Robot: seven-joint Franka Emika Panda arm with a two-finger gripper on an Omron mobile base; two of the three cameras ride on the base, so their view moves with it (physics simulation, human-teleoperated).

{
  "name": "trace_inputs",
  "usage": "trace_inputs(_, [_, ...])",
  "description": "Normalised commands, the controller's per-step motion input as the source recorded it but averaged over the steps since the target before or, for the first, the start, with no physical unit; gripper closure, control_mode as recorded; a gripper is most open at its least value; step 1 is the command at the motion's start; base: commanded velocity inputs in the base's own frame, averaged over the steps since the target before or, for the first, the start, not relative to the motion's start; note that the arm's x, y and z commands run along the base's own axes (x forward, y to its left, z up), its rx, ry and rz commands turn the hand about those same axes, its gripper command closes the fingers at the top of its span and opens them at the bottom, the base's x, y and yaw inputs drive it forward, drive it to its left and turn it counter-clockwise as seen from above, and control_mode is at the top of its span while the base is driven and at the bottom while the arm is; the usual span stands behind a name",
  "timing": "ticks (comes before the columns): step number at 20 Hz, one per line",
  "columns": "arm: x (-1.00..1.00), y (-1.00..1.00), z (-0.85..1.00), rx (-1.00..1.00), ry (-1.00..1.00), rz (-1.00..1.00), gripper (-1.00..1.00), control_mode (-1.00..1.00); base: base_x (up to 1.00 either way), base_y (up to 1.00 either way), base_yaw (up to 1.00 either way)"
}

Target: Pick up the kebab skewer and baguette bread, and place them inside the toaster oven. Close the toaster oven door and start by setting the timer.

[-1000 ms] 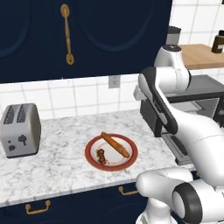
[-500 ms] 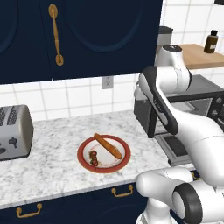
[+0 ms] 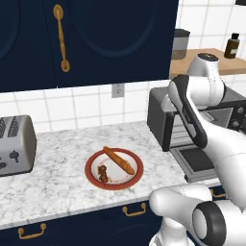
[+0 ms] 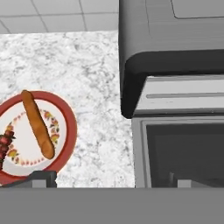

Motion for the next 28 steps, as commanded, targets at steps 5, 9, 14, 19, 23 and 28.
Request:
trace_inputs(5, [-0.04,-0.66,-0.32,0.03,-0.04,0.0,-1.0,-1.0,0.0,0.0,0.0])
trace_inputs(9, [0.0,-0.5,-0.48,0.0,-0.09,0.0,-1.0,-1.0,0.0,0.0,0.0])
trace_inputs(14, [0.0,-0.28,-0.35,0.0,-0.05,0.0,-1.0,-1.0,0.0,0.0,0.0])
trace_inputs(19, [0.0,-0.33,-0.35,0.0,-0.08,0.0,-1.0,-1.0,0.0,0.0,0.0])
trace_inputs(23, [0.0,-0.32,-0.36,0.0,-0.11,0.0,-1.0,-1.0,0.0,0.0,0.0])
trace_inputs(28, [0.0,-0.28,-0.28,0.0,-0.1,0.0,-1.0,-1.0,0.0,0.0,0.0])
